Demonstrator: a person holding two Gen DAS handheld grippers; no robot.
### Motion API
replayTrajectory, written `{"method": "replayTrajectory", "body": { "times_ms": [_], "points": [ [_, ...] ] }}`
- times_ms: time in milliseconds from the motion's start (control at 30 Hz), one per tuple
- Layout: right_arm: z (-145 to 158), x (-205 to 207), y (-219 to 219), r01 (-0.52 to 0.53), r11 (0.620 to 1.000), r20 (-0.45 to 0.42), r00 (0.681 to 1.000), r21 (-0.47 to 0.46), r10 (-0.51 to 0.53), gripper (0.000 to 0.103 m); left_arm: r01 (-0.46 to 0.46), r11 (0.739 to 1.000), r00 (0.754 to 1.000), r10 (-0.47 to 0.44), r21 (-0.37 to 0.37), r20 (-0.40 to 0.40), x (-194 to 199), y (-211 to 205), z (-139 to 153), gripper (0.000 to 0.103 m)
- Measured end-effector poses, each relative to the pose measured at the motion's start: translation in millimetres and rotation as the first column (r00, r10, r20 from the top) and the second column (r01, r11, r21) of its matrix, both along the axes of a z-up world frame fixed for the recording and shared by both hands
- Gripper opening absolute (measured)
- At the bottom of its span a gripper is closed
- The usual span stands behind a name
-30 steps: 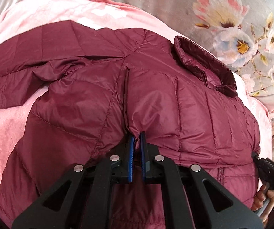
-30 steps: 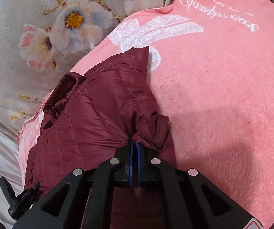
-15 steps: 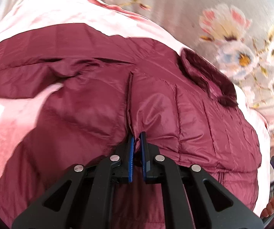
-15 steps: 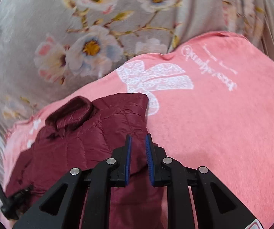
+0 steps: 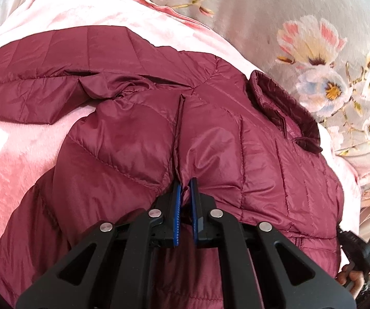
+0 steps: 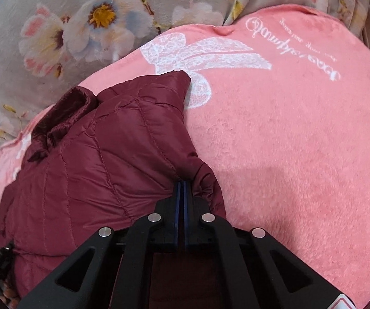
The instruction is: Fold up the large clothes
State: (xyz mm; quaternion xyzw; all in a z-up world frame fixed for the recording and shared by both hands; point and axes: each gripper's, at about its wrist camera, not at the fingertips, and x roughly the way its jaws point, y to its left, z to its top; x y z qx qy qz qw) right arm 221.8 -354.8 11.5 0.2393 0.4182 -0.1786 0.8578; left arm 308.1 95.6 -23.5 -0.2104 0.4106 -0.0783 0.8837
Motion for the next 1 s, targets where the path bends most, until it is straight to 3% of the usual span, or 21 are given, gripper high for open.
{"method": "replayTrajectory", "body": {
  "times_ms": [133, 233, 300, 333, 367, 400, 433, 500, 533, 667, 733, 833, 933, 1000],
  "points": [
    [0, 2, 0, 0.003, 1.000, -0.003, 1.000, -0.010, -0.003, 0.000, -0.024, 0.989, 1.000, 0.025, -0.143, 0.003, -10, 27, 1, 0.010],
    [0, 1, -1, 0.006, 1.000, -0.003, 1.000, -0.013, -0.006, 0.000, -0.077, 0.987, 0.996, 0.083, -0.144, 0.042, -34, 61, 18, 0.011],
    [0, 1, -1, 0.006, 1.000, -0.005, 1.000, -0.019, -0.006, 0.000, -0.142, 0.983, 0.985, 0.153, -0.117, 0.086, -55, 105, 36, 0.017],
    [0, 2, -1, 0.006, 1.000, -0.006, 1.000, -0.020, -0.006, 0.000, -0.179, 0.977, 0.978, 0.189, -0.114, 0.087, -60, 123, 41, 0.031],
    [0, 2, -1, 0.007, 1.000, -0.007, 1.000, -0.023, -0.007, 0.000, -0.249, 0.961, 0.963, 0.258, -0.117, 0.077, -67, 157, 45, 0.043],
    [0, 2, -1, 0.008, 1.000, -0.009, 1.000, -0.029, -0.008, 0.000, -0.320, 0.939, 0.942, 0.329, -0.123, 0.066, -74, 188, 47, 0.045],
    [1, 2, 0, 0.008, 0.999, -0.013, 1.000, -0.035, -0.008, 0.000, -0.376, 0.918, 0.921, 0.385, -0.128, 0.054, -79, 212, 47, 0.045],
    [1, 3, 2, 0.006, 0.999, -0.020, 1.000, -0.049, -0.007, 0.000, -0.508, 0.849, 0.857, 0.516, -0.146, 0.014, -91, 273, 44, 0.045],
    [1, 4, 2, 0.005, 0.999, -0.023, 1.000, -0.054, -0.006, 0.000, -0.576, 0.802, 0.813, 0.582, -0.157, -0.012, -98, 306, 41, 0.045],
    [0, 4, 3, 0.006, 0.998, -0.026, 1.000, -0.059, -0.008, 0.000, -0.682, 0.694, 0.725, 0.683, -0.230, -0.087, -111, 370, 24, 0.045],
    [0, 4, 3, 0.006, 0.998, -0.028, 1.000, -0.062, -0.007, 0.000, -0.687, 0.659, 0.716, 0.686, -0.307, -0.128, -111, 384, 12, 0.045],
    [0, 5, 4, 0.006, 0.997, -0.033, 0.999, -0.071, -0.008, 0.000, -0.676, 0.646, 0.724, 0.673, -0.354, -0.153, -103, 390, 3, 0.039],
    [0, 5, 4, 0.007, 0.997, -0.036, 0.999, -0.075, -0.010, 0.000, -0.628, 0.690, 0.766, 0.628, -0.359, -0.133, -84, 384, 10, 0.003],
    [0, 5, 4, 0.007, 0.997, -0.037, 0.999, -0.077, -0.010, 0.000, -0.600, 0.723, 0.787, 0.609, -0.344, -0.092, -75, 377, 28, 0.003]
  ]
}}
